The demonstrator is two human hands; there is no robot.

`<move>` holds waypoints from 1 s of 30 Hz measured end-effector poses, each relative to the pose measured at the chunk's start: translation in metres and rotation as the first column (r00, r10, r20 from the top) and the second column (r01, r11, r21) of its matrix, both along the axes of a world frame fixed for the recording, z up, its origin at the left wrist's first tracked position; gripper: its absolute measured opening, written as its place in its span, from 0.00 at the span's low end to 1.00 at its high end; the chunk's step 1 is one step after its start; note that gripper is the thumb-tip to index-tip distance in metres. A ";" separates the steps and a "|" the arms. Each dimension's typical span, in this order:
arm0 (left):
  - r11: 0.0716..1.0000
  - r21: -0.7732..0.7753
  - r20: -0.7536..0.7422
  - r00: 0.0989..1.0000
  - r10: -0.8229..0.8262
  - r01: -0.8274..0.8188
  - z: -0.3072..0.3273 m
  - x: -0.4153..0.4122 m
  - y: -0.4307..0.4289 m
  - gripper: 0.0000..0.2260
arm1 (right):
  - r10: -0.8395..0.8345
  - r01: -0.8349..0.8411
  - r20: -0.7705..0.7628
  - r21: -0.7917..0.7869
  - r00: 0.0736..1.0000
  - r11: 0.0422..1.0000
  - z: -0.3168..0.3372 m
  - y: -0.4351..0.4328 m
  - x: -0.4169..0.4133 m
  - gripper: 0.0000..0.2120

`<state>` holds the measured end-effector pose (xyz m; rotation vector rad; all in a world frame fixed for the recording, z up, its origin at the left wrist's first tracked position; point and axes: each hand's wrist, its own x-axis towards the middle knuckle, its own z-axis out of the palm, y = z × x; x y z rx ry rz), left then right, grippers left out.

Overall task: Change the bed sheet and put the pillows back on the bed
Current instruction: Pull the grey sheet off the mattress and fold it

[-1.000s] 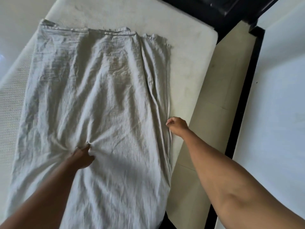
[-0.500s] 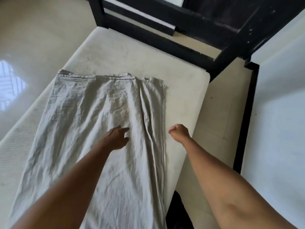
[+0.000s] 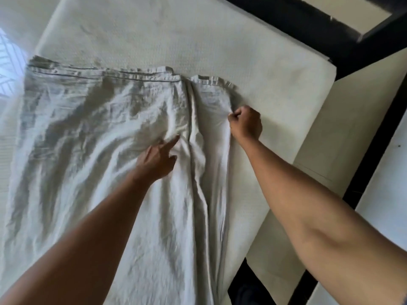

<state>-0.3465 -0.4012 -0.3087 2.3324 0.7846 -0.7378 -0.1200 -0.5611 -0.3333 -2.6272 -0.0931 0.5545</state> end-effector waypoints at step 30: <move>0.954 -0.016 0.240 0.925 0.296 -0.301 0.004 0.023 -0.021 0.29 | -0.289 0.263 0.041 0.304 0.957 0.915 -0.008 0.040 0.027 0.18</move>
